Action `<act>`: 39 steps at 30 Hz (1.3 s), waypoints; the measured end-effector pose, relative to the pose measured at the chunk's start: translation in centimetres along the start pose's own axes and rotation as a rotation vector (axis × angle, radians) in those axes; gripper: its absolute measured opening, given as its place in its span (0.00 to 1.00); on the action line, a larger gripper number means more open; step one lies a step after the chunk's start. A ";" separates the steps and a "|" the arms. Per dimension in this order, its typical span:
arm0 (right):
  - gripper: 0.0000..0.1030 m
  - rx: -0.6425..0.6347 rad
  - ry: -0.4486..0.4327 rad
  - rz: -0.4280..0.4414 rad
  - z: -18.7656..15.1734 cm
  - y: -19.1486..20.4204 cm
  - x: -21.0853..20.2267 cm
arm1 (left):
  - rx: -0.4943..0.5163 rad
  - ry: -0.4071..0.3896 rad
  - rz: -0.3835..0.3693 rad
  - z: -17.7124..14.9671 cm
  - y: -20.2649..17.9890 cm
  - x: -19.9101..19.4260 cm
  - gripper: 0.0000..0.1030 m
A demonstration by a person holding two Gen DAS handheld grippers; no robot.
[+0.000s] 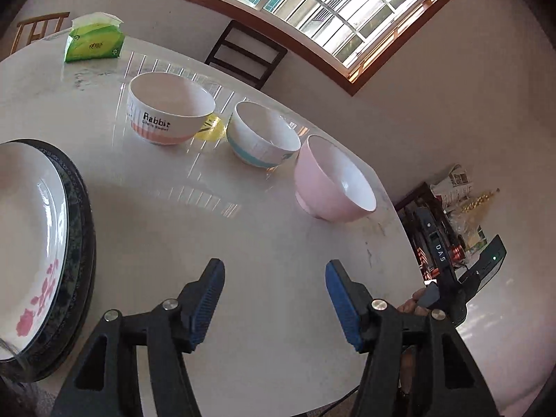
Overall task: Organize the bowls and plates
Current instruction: 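Move both tools toward the pink bowl rim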
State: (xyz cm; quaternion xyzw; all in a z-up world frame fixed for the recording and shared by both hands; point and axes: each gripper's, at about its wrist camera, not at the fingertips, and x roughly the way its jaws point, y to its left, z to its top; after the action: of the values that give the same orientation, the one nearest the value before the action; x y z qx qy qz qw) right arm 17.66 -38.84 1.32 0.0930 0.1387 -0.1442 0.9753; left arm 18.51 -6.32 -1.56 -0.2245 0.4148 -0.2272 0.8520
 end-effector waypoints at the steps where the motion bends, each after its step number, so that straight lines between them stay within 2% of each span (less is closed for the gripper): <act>1: 0.69 -0.002 -0.023 -0.006 0.2 -0.3 0.4 | 0.007 -0.006 0.012 0.3 -0.3 0.5 0.60; 3: 0.73 -0.011 -0.057 -0.034 -0.2 -0.5 0.9 | 0.021 -0.018 0.021 0.7 -1.1 1.3 0.60; 5: 0.74 -0.019 -0.041 -0.035 -0.3 -0.4 1.4 | 0.027 -0.034 0.028 1.0 -1.7 2.0 0.60; 7: 0.75 -0.035 -0.067 -0.067 -0.3 -0.2 1.0 | 0.035 -0.022 0.024 1.3 -2.3 3.2 0.60; 8: 0.78 -0.049 -0.078 -0.089 -0.4 0.1 0.7 | 0.029 -0.022 0.015 1.5 -2.5 3.7 0.60; 9: 0.89 -0.063 -0.087 -0.117 -0.5 0.5 0.4 | 0.011 -0.025 -0.003 1.6 -2.5 4.2 0.60; 10: 0.96 -0.081 -0.102 -0.142 -0.5 0.9 -0.3 | -0.016 -0.023 -0.021 1.8 -2.4 4.7 0.60; 14: 0.99 -0.093 -0.170 -0.164 -0.6 1.4 -2.4 | -0.079 -0.007 -0.030 3.2 -2.0 6.6 0.60; 16: 0.99 -0.068 -0.093 -0.178 -0.7 0.9 -1.8 | -0.057 0.034 -0.034 4.0 -2.2 7.6 0.60; 19: 1.00 -0.024 0.042 -0.090 -0.9 -0.1 -0.3 | 0.061 0.000 0.028 5.2 -3.8 8.0 0.60; 22: 1.00 -0.042 0.095 0.115 -0.5 0.1 0.1 | 0.143 0.057 0.045 6.8 -5.7 9.0 0.60; 25: 1.00 0.002 0.280 0.234 2.2 -0.5 2.6 | 0.134 0.114 0.059 8.4 -6.4 10.0 0.60; 27: 1.00 0.050 0.428 0.309 4.1 -0.8 5.0 | 0.102 0.157 0.054 9.4 -6.4 10.9 0.60; 29: 0.97 0.053 0.540 0.374 5.5 -0.6 7.2 | 0.057 0.187 0.050 10.1 -6.2 11.8 0.60; 31: 0.86 -0.017 0.627 0.397 6.4 0.5 9.2 | 0.010 0.234 0.030 10.8 -6.0 13.0 0.60; 33: 0.81 -0.092 0.684 0.392 7.0 1.5 11.0 | -0.025 0.257 0.038 11.3 -5.9 13.9 0.60; 36: 0.58 -0.144 0.766 0.371 6.8 2.5 13.6 | -0.029 0.265 0.055 11.8 -6.0 14.7 0.60; 39: 0.56 -0.161 0.822 0.359 6.1 3.0 15.4 | -0.011 0.268 0.082 12.2 -6.5 15.2 0.60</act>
State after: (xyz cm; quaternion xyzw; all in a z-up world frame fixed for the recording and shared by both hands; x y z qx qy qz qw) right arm 34.25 -41.36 2.92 0.0892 0.5069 0.0871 0.8529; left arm 35.52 -17.88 -0.24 -0.1797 0.5351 -0.2178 0.7962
